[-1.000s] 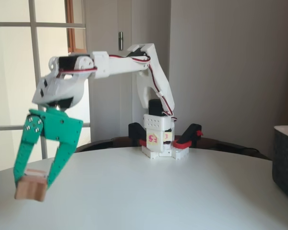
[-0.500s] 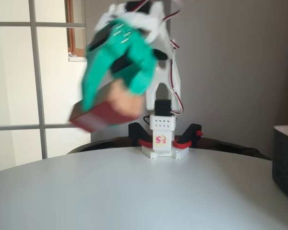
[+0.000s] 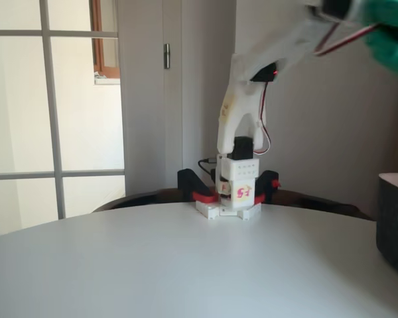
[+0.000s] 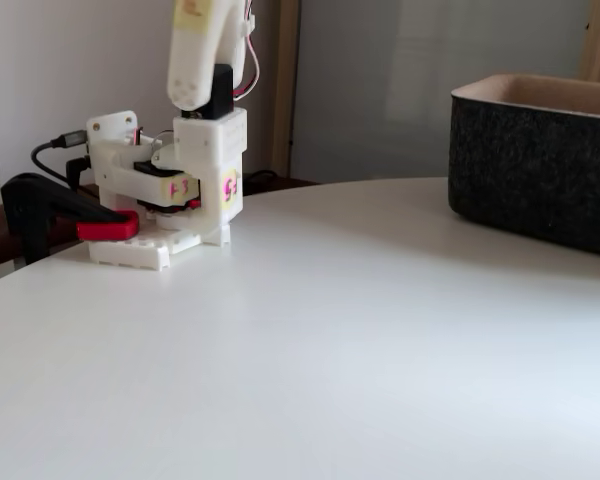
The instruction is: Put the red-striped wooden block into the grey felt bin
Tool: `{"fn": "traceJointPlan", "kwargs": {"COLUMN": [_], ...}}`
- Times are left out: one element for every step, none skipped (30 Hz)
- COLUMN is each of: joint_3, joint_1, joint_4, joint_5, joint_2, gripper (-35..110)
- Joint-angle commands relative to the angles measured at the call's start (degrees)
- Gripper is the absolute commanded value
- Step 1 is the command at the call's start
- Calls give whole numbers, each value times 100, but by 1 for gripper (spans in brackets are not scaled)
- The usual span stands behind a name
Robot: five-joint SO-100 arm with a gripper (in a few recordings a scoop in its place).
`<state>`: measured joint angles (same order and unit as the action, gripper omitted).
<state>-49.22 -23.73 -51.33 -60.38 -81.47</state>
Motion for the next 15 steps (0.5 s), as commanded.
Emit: {"fn": "traceJointPlan", "kwargs": {"joint_3": [185,185,185,185,185,185,185,185,176,176,176,176,176,167,158], "joint_1": [-536,-668,-800,-914,-1028,-1116,-1187,-1239,-1274,-1283,-1283,-1283,-1274,-1266,-1248], "joint_4": [264,378,492,580,624,633,633,633,633,633,633,633,633,624,624], "joint_5": [-193,-237,-246,-246,-211,-114,26,167,281,378,466,536,589,642,677], "joint_2": [-202,-123,-26,88,202,334,466,606,738,879,1011,1134,1257,1354,1433], "gripper": [4,4,4,4,4,5,5,5,5,4,4,4,4,4,4]}}
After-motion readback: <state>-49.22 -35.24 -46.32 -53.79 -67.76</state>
